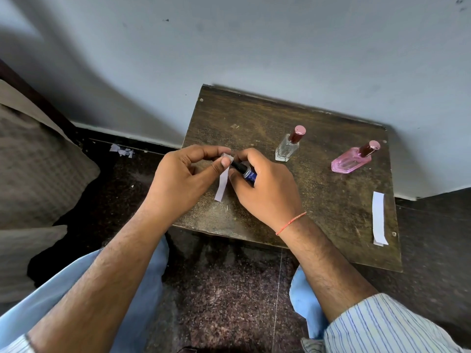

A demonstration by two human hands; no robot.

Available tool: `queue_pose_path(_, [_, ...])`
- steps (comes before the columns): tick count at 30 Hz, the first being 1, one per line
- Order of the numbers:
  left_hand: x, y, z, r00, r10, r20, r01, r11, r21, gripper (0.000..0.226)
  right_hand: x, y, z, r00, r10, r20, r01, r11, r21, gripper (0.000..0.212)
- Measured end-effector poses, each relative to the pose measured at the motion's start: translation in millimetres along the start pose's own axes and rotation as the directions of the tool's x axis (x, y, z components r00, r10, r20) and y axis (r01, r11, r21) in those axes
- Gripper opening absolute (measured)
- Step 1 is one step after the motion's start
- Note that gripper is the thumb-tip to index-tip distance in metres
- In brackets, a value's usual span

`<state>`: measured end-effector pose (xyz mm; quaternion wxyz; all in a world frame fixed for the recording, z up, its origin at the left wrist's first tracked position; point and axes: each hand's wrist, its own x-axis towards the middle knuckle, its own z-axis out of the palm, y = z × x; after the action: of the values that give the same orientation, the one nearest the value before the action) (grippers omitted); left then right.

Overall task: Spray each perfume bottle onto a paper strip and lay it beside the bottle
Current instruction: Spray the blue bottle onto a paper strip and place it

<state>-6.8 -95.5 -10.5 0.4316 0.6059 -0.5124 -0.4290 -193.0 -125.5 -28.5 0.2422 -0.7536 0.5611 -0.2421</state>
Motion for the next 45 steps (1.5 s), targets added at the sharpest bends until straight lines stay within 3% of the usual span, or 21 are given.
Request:
queue_pose_path(17, [-3, 7, 38, 0.963, 0.215, 0.163, -0.235, 0.965, 0.114, 0.022, -20, 22, -39, 0.993, -0.118, 0.017, 0.119, 0.992, -0.051, 0.027])
queue_pose_path(21, [-4, 8, 45, 0.957, 0.208, 0.200, -0.220, 0.975, 0.037, 0.022, -26, 25, -43, 0.999, -0.017, 0.039, 0.012, 0.993, 0.116, 0.022])
queue_pose_path(26, [-3, 14, 43, 0.948, 0.199, 0.247, -0.201, 0.979, -0.017, 0.028, -26, 23, -52, 0.965, 0.122, 0.232, -0.196, 0.924, 0.329, 0.016])
queue_pose_path(28, [-2, 13, 39, 0.945, 0.224, 0.236, -0.236, 0.972, 0.020, 0.039, -23, 21, -54, 0.936, 0.150, 0.318, -0.286, 0.851, 0.441, 0.021])
queue_pose_path(30, [-2, 11, 34, 0.971, 0.192, 0.141, -0.204, 0.977, 0.069, 0.046, -19, 21, -53, 0.911, 0.174, 0.374, -0.362, 0.771, 0.523, 0.031])
queue_pose_path(34, [3, -2, 8, 0.983, 0.179, -0.051, -0.142, 0.899, 0.415, 0.024, -16, 18, -50, 0.921, 0.182, 0.345, -0.352, 0.769, 0.533, 0.031])
queue_pose_path(38, [-2, -15, -2, 0.979, 0.200, 0.038, -0.189, 0.821, 0.539, 0.029, -11, 8, -47, 0.938, 0.172, 0.300, -0.295, 0.852, 0.433, 0.030])
queue_pose_path(42, [-5, -24, -5, 0.951, 0.241, 0.191, -0.308, 0.750, 0.585, 0.038, -3, 1, -38, 0.928, 0.221, 0.299, -0.355, 0.763, 0.540, 0.038])
queue_pose_path(45, [-8, -25, -6, 0.957, 0.214, 0.194, -0.289, 0.694, 0.659, 0.039, 2, -2, -32, 0.936, 0.227, 0.268, -0.341, 0.765, 0.545, 0.041])
